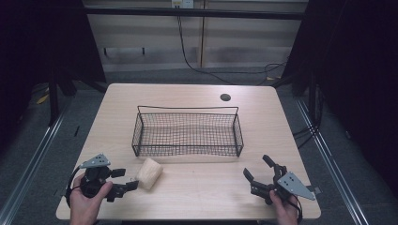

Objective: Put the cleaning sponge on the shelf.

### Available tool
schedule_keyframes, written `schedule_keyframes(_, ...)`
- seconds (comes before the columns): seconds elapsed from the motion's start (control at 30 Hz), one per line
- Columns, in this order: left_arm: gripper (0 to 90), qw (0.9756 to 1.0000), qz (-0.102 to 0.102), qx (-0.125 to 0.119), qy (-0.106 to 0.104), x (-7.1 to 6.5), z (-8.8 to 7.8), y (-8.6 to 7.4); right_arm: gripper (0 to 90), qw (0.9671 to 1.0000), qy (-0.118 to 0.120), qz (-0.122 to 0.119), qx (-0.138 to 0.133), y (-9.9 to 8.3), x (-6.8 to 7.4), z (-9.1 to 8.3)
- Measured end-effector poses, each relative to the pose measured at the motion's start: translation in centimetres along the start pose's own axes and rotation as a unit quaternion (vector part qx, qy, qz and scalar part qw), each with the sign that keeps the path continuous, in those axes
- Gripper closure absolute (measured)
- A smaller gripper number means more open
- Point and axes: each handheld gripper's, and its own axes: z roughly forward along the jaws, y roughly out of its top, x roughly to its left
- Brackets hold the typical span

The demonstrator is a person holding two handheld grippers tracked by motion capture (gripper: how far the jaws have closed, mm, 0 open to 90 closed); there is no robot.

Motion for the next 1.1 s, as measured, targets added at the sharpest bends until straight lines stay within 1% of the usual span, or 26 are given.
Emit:
schedule_keyframes(0.13,19.9,1.0000,-0.003,0.001,-0.001,-0.1,0.2,0.0,12.8,1.0000,0.000,0.000,0.000,0.0,0.0,0.0)
schedule_keyframes(0.2,18.2,0.9999,-0.004,0.012,0.002,-0.1,0.3,0.1,12.8,1.0000,0.001,0.000,0.000,0.0,0.0,0.0)
schedule_keyframes(0.27,16.3,0.9999,-0.004,0.013,0.003,-0.2,0.3,0.1,12.7,1.0000,0.000,0.000,0.000,0.0,0.0,0.0)
schedule_keyframes(0.3,16.4,0.9999,-0.004,0.016,-0.001,-0.2,0.3,0.1,12.8,1.0000,0.000,0.000,0.000,0.0,0.0,0.0)
schedule_keyframes(0.37,16.4,0.9999,-0.002,0.013,0.002,-0.3,0.1,0.2,12.8,1.0000,0.000,0.000,0.000,0.0,0.1,0.0)
schedule_keyframes(0.43,16.5,0.9999,-0.003,0.017,-0.002,-0.3,-0.1,0.4,12.8,1.0000,-0.001,-0.001,-0.001,0.0,0.0,0.0)
schedule_keyframes(0.5,16.5,0.9999,-0.001,0.017,-0.001,-0.4,-0.2,0.7,12.8,1.0000,-0.001,0.000,-0.001,0.0,0.0,0.0)
schedule_keyframes(0.53,16.5,0.9999,-0.004,0.015,0.002,-0.5,-0.3,0.8,12.8,1.0000,-0.001,0.000,0.000,0.0,0.0,0.0)
schedule_keyframes(0.57,17.1,0.9998,-0.003,0.018,0.010,-0.5,-0.4,1.0,12.8,1.0000,0.000,0.001,0.000,0.0,0.0,0.0)
schedule_keyframes(0.6,19.0,0.9998,-0.001,0.018,0.013,-0.6,-0.5,1.2,12.8,1.0000,-0.001,0.001,0.001,0.0,0.0,0.0)
schedule_keyframes(0.7,19.6,0.9997,-0.001,0.020,0.013,-0.8,-0.6,1.5,12.8,1.0000,0.000,0.001,0.000,0.0,0.0,0.0)
schedule_keyframes(0.73,19.7,0.9995,0.005,0.027,0.018,-1.0,-0.7,1.8,12.8,1.0000,-0.002,0.000,0.001,0.0,0.0,0.0)
schedule_keyframes(0.77,19.6,0.9995,0.005,0.027,0.018,-1.0,-0.7,1.8,12.8,1.0000,-0.002,0.000,0.001,0.0,0.0,0.0)
schedule_keyframes(0.8,19.8,0.9991,0.007,0.034,0.023,-1.2,-0.7,2.2,12.8,1.0000,-0.002,0.000,0.001,0.0,0.0,0.0)
schedule_keyframes(0.83,19.8,0.9991,0.010,0.035,0.022,-1.3,-0.7,2.3,12.8,1.0000,-0.002,0.000,0.001,0.0,0.0,0.0)
schedule_keyframes(0.87,19.8,0.9989,0.015,0.036,0.027,-1.4,-0.7,2.5,12.8,1.0000,-0.002,0.001,0.001,0.0,0.0,0.0)
schedule_keyframes(0.9,19.8,0.9989,0.015,0.036,0.027,-1.4,-0.7,2.5,12.8,1.0000,-0.002,0.001,0.001,0.0,0.0,0.0)
schedule_keyframes(0.97,19.7,0.9990,0.016,0.037,0.020,-1.6,-0.7,2.8,12.8,1.0000,0.000,0.001,0.000,0.0,0.0,0.0)
schedule_keyframes(1.03,18.8,0.9986,0.023,0.044,0.019,-1.9,-0.6,3.2,12.8,1.0000,-0.001,0.001,0.000,0.0,0.0,0.0)
schedule_keyframes(1.07,17.9,0.9986,0.023,0.044,0.019,-1.9,-0.6,3.2,12.7,1.0000,-0.001,0.001,0.000,0.0,0.0,0.0)
schedule_keyframes(1.1,17.9,0.9982,0.025,0.051,0.019,-2.0,-0.6,3.4,12.7,1.0000,-0.001,0.001,0.000,0.0,0.0,0.0)
